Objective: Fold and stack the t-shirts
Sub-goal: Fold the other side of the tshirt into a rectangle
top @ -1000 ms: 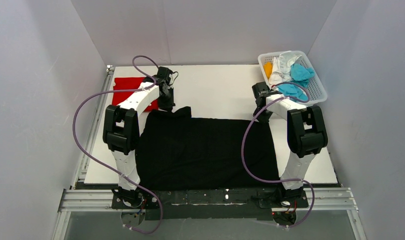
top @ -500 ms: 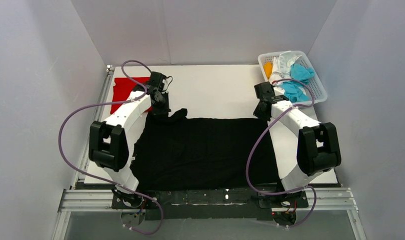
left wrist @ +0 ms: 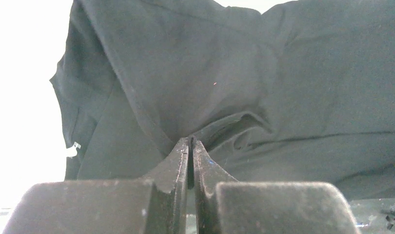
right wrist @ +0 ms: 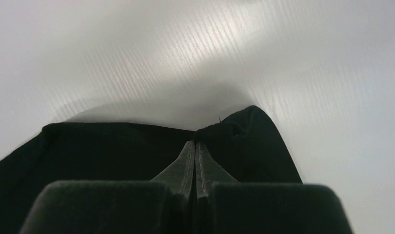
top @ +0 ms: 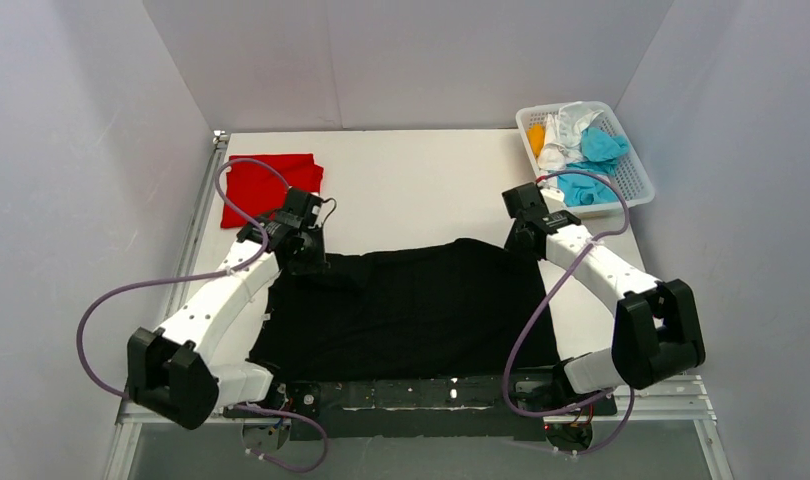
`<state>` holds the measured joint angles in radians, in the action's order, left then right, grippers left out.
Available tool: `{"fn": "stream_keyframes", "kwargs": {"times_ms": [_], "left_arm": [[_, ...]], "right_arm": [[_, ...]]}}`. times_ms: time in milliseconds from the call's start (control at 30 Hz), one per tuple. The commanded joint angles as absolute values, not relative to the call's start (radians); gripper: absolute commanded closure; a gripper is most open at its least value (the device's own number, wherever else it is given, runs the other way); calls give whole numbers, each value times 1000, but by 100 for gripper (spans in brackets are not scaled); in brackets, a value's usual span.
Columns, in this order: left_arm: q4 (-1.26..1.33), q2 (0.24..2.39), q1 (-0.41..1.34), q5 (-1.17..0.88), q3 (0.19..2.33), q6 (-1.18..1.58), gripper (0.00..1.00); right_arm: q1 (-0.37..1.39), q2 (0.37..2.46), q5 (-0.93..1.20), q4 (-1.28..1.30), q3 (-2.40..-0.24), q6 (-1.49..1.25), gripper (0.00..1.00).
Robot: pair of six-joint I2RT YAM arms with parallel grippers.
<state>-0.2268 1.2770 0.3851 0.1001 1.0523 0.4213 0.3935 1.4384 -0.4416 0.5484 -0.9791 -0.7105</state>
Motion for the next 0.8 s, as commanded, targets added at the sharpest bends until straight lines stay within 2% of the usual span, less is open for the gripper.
{"fn": "stream_keyframes", "kwargs": {"times_ms": [0,400,700,767], "left_arm": [[-415,1163,409,163,993,478,100],[-771,939,450,252,927,738,100],[-950,796,491,299,906,930,100],[-951,790,492,283,885,932,95]], "right_arm": [[403,1352,-463,574,-919,-687,99],[409,1215,-398,563,-840,-613,99],[410,1204,-434,627,-886,-573,99],[410,1199,-421,633,-879,-576,99]]}}
